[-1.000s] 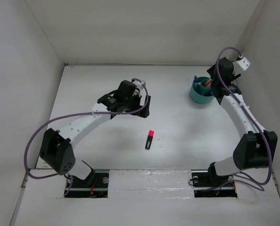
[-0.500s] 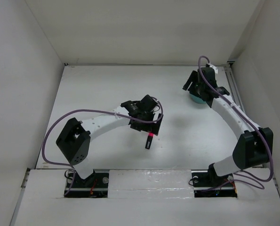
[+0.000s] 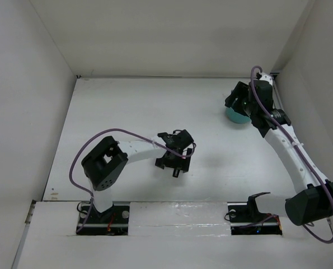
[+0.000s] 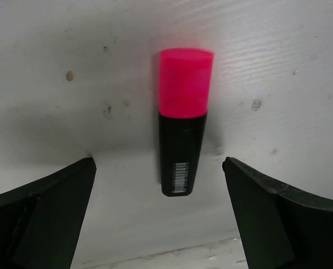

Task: Sort the stationery into containers
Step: Grab a piece of stationery with the left arm, then pass the stationery from the left arm to the right

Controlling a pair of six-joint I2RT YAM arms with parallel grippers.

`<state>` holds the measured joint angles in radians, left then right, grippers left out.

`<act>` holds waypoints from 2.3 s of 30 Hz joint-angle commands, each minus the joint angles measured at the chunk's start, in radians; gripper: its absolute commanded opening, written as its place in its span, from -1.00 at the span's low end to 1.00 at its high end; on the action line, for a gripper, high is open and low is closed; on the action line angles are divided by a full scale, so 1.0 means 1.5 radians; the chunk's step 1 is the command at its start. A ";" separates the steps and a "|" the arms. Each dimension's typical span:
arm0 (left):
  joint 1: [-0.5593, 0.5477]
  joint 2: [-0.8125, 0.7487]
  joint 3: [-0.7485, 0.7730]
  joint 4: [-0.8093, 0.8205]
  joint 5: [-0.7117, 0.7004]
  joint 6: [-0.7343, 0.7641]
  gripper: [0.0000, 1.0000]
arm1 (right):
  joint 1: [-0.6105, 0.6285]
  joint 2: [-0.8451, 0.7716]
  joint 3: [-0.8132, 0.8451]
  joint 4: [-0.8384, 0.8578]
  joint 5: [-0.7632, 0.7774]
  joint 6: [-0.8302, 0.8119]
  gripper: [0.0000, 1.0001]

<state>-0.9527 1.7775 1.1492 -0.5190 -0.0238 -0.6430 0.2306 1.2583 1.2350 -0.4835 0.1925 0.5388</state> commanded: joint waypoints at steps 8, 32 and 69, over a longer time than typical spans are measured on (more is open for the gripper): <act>-0.015 0.053 0.069 -0.075 -0.080 -0.027 0.71 | 0.006 -0.023 0.033 -0.011 0.003 -0.009 0.44; -0.059 0.061 0.024 -0.101 -0.066 -0.054 -0.13 | -0.001 -0.042 0.014 0.002 -0.017 0.003 0.44; -0.040 -0.144 0.236 0.100 -0.109 0.231 -1.00 | -0.027 -0.002 0.046 0.105 -0.476 0.013 0.46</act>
<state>-1.0328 1.5887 1.4231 -0.4000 -0.2192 -0.3794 0.1844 1.2575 1.2713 -0.4397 -0.3702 0.5354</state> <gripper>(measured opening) 0.211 0.731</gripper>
